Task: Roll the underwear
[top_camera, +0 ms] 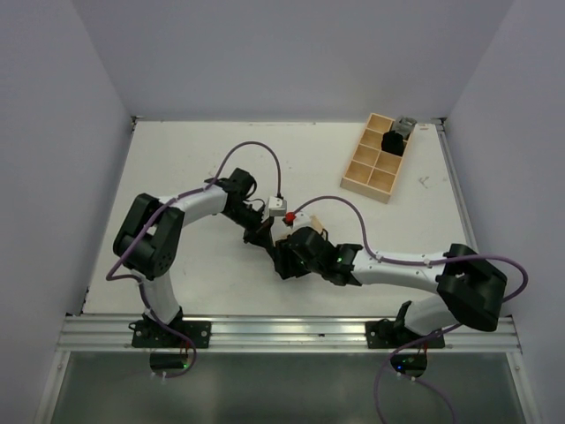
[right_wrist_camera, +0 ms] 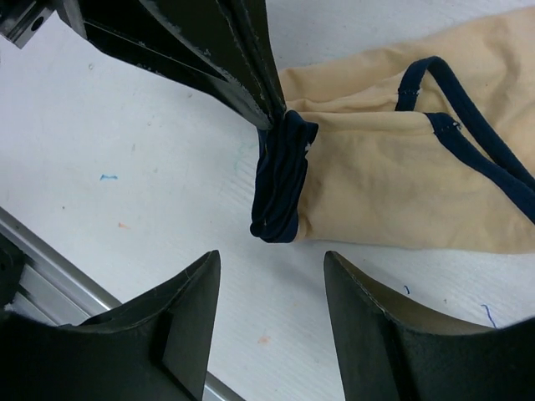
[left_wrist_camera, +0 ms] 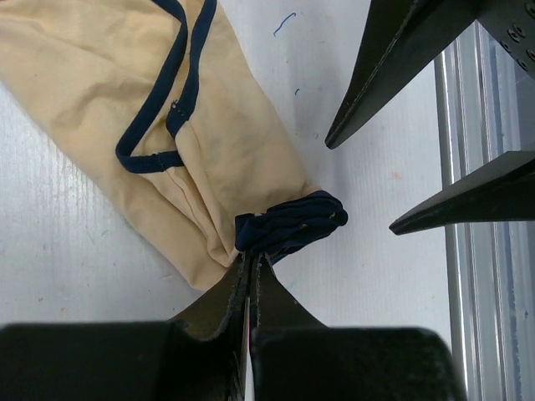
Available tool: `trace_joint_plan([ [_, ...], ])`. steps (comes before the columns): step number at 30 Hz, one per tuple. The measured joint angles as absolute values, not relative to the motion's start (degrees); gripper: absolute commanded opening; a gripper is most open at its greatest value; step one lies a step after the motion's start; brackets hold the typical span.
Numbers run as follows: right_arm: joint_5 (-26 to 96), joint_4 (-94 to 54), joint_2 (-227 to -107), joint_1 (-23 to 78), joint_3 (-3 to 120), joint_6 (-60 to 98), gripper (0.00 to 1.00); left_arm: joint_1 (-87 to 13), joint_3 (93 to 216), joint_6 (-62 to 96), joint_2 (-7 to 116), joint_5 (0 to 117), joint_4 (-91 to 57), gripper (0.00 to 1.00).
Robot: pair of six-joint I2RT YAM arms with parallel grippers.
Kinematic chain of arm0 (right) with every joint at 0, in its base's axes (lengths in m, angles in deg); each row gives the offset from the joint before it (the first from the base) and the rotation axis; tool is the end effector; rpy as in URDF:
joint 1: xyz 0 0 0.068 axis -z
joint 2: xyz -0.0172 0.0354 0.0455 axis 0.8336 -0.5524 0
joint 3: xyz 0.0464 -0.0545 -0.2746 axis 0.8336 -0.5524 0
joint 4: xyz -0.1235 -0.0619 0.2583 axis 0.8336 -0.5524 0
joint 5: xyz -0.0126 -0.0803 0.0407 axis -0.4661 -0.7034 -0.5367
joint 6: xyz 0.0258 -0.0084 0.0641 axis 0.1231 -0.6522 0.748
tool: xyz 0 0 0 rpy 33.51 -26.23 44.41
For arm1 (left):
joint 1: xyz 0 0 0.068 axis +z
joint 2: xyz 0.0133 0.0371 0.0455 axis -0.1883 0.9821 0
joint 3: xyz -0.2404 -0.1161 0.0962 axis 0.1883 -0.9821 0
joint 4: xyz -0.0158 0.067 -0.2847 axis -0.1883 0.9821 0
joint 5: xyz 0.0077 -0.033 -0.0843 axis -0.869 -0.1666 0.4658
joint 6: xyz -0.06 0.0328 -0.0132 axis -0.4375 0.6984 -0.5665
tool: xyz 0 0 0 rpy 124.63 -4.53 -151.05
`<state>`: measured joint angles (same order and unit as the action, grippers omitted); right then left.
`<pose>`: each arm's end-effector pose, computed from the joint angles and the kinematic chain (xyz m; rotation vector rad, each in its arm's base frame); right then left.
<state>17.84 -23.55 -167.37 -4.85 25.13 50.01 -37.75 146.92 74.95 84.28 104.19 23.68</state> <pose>0.1651 0.2820 0.1659 -0.4044 2.3777 0.6581 0.3025 -0.2047 0.1411 1.6068 1.9616 -1.2309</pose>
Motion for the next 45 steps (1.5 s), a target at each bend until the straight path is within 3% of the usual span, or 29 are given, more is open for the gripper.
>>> trace_joint_plan([
  [27,5.5,-25.6,-182.4,-10.7,36.8,43.3,0.53,-37.5,147.9,71.7,85.9,103.1,23.7,0.00],
  [42,-0.3,-29.0,-185.8,-11.0,39.4,43.3,0.29,-37.4,148.8,71.6,87.2,101.9,23.7,0.00],
  [45,-0.5,-29.0,-186.1,-11.1,39.5,43.5,0.15,-37.3,148.8,71.5,87.3,101.7,23.7,0.00],
])
